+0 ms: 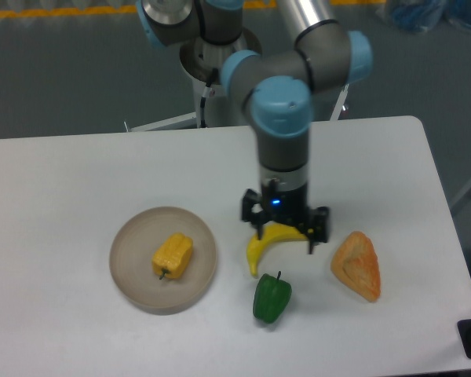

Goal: Place the yellow pepper on the plate

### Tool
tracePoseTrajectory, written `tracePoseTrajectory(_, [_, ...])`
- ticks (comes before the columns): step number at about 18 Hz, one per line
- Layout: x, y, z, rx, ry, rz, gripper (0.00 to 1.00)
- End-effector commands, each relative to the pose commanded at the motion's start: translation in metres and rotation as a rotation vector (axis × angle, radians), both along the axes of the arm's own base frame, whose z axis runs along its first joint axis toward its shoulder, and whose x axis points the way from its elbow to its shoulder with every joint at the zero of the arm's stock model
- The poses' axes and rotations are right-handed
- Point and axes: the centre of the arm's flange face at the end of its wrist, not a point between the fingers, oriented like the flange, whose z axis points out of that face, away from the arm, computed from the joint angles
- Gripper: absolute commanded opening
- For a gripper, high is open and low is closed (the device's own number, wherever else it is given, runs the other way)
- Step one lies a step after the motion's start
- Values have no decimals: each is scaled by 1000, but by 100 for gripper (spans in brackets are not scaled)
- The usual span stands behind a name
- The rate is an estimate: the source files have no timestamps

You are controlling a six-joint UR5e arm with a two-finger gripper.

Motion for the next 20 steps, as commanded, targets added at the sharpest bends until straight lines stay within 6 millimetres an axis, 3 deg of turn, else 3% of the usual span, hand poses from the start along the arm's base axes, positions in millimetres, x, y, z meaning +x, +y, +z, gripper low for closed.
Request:
tracePoseTrajectory(5, [-8, -1, 5, -11, 32, -74, 100])
tracePoseTrajectory(20, [-12, 3, 12, -2, 49, -72, 100])
